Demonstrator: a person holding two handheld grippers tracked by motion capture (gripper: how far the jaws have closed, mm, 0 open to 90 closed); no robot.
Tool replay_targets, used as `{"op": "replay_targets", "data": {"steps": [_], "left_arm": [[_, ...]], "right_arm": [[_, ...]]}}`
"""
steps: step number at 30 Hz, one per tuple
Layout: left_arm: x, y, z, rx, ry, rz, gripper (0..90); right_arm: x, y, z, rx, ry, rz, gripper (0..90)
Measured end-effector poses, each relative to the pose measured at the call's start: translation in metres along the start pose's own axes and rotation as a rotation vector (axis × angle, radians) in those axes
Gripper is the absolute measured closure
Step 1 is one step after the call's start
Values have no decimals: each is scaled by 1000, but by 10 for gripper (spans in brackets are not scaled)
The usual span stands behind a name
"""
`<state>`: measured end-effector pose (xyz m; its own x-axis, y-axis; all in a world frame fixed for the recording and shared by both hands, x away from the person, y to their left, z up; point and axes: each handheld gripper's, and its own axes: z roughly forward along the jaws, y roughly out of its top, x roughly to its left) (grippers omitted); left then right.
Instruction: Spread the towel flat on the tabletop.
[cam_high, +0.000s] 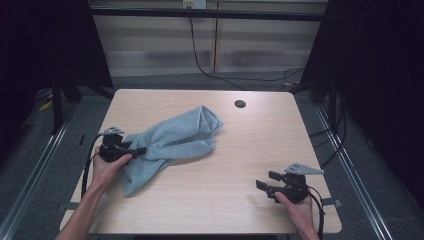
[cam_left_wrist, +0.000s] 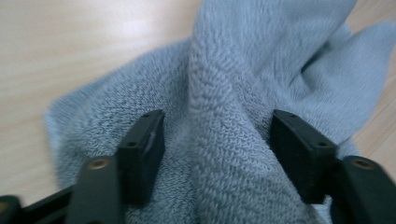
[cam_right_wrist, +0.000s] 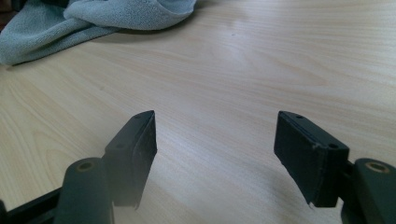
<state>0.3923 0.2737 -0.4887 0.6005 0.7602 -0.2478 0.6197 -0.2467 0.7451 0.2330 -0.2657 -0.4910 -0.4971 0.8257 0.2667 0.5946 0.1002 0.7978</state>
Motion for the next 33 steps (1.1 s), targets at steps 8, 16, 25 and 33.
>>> {"op": "replay_targets", "data": {"steps": [8,16,25,33], "left_arm": [[-17,-12,4,32,-42,79,722],[-47,-29,0,31,-113,111,727],[-83,-45,-7,62,-194,200,732],[-111,-67,-31,112,-268,239,733]], "right_arm": [[1,-1,2,15,2,-8,298],[7,1,2,15,20,-17,301],[15,1,1,19,31,-35,310],[24,2,3,31,40,-62,370]]}}
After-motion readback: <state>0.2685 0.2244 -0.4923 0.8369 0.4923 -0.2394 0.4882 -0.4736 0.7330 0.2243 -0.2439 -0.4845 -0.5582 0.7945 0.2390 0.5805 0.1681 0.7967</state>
